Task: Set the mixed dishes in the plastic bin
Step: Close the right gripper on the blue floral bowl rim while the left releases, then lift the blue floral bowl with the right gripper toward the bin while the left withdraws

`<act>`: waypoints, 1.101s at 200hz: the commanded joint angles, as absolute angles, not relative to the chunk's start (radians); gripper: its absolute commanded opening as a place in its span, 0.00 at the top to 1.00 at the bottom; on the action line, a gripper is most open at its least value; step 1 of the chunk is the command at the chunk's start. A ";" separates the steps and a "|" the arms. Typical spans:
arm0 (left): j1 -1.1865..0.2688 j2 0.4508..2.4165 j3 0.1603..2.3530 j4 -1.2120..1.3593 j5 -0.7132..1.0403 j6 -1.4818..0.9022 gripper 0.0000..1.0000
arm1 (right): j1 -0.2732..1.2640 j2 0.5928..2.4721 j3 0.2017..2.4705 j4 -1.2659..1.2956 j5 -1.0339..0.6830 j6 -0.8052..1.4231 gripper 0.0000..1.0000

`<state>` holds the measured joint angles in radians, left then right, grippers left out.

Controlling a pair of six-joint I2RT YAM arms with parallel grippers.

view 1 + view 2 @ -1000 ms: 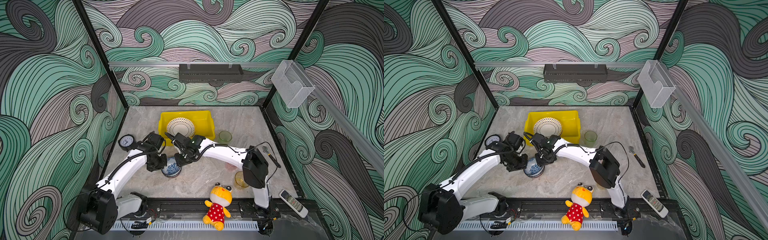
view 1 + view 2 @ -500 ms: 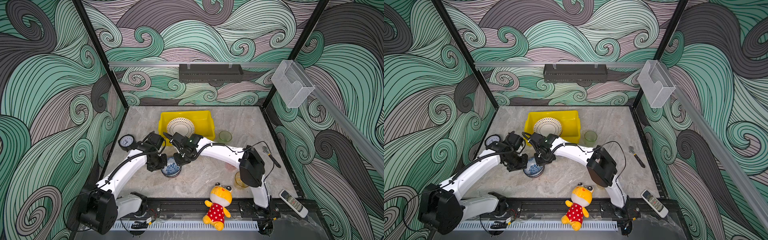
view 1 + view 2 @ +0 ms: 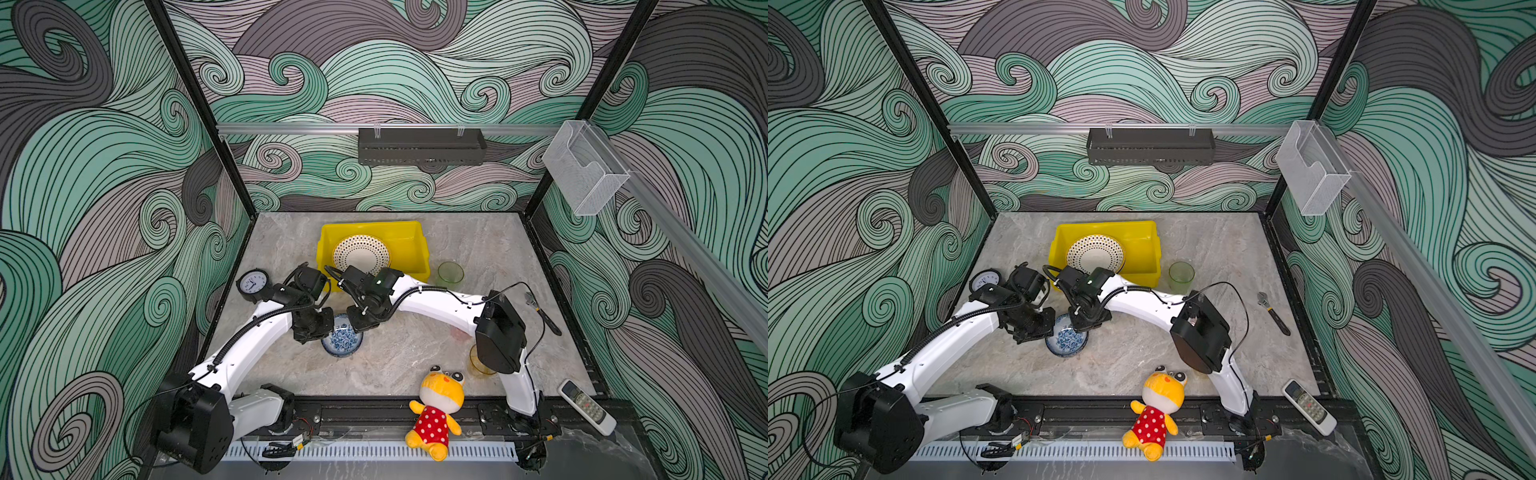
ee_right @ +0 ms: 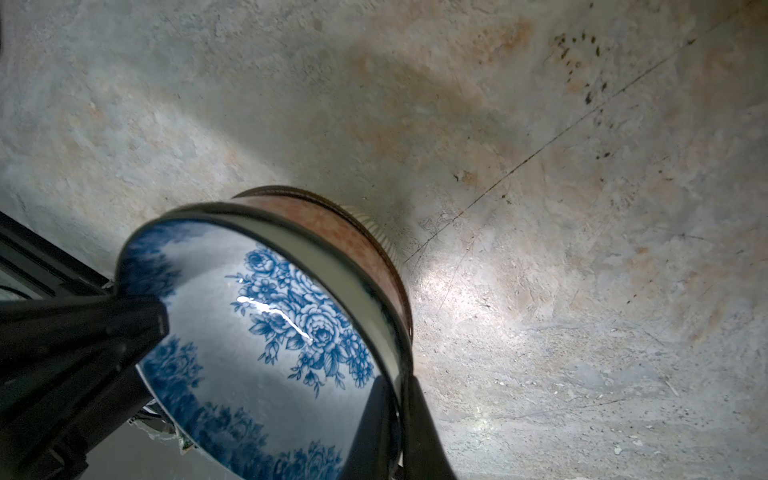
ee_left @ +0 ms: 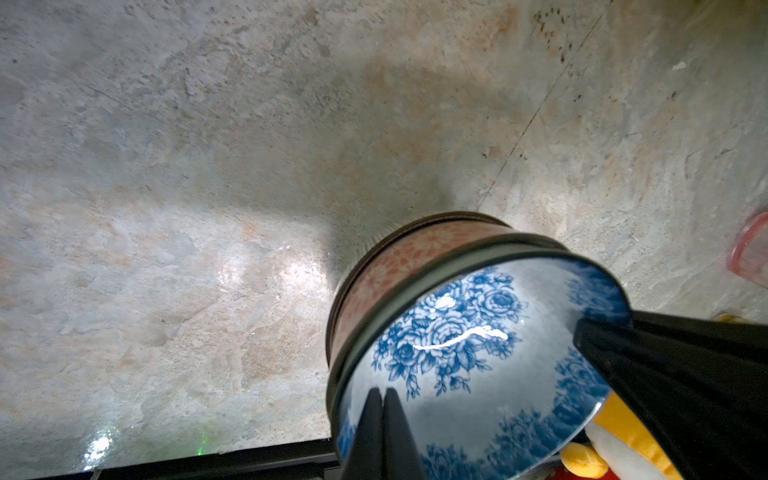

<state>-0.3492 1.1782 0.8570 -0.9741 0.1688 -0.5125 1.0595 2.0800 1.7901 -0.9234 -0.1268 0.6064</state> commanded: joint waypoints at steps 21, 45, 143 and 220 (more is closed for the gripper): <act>-0.352 1.156 0.852 -0.977 0.176 -0.505 0.94 | 1.071 2.088 1.819 -0.968 -0.090 0.609 1.00; -0.353 1.152 0.855 -0.982 0.162 -0.513 0.94 | 1.075 2.082 1.829 -0.968 -0.087 0.606 1.00; -0.345 0.866 0.854 -0.971 0.011 -0.558 0.91 | 1.085 2.031 1.868 -0.966 -0.053 0.566 1.00; -0.331 0.804 0.939 -1.019 -0.082 -0.552 0.88 | 1.085 1.972 1.894 -0.946 -0.014 0.551 1.00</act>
<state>-0.3412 0.8097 0.8822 -0.9867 -0.0277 -0.5434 1.0798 2.0396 1.8557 -0.9585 -0.0532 0.5621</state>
